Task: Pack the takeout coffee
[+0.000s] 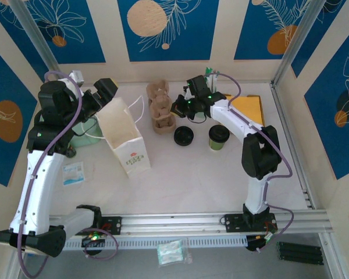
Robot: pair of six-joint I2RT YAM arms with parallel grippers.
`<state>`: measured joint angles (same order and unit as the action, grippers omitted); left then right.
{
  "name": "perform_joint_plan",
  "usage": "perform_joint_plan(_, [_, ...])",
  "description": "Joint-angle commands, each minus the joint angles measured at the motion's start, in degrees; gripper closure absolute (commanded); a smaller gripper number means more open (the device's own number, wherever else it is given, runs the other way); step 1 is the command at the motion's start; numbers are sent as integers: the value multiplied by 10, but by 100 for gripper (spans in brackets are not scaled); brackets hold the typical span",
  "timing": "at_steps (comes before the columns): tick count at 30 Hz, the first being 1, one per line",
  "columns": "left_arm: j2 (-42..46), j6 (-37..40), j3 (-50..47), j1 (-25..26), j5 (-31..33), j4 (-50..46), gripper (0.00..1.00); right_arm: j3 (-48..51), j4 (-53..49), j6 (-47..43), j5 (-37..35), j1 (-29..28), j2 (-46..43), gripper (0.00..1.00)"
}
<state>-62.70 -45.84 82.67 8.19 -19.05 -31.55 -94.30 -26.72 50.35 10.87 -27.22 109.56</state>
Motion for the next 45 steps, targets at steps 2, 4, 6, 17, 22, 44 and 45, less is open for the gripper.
perform_joint_plan(2, [6,20,7,7,-9,-16,1,2,7,-5,26,3,-33,100])
perform_joint_plan(4, [5,21,13,7,-13,-19,1,3,8,-6,30,3,-48,100])
perform_joint_plan(6, [5,22,22,7,-16,-24,1,4,7,-7,32,3,-67,100])
perform_joint_plan(17, [-25,78,111,57,5,-100,1,38,-2,-23,16,11,-200,100])
perform_joint_plan(22, [-44,117,157,114,48,-144,1,64,-1,-25,9,18,-256,100])
perform_joint_plan(44, [-98,132,117,289,147,-95,2,388,-51,17,54,14,-546,100])
perform_joint_plan(45, [-98,131,112,292,146,-92,2,404,-52,22,56,10,-558,100])
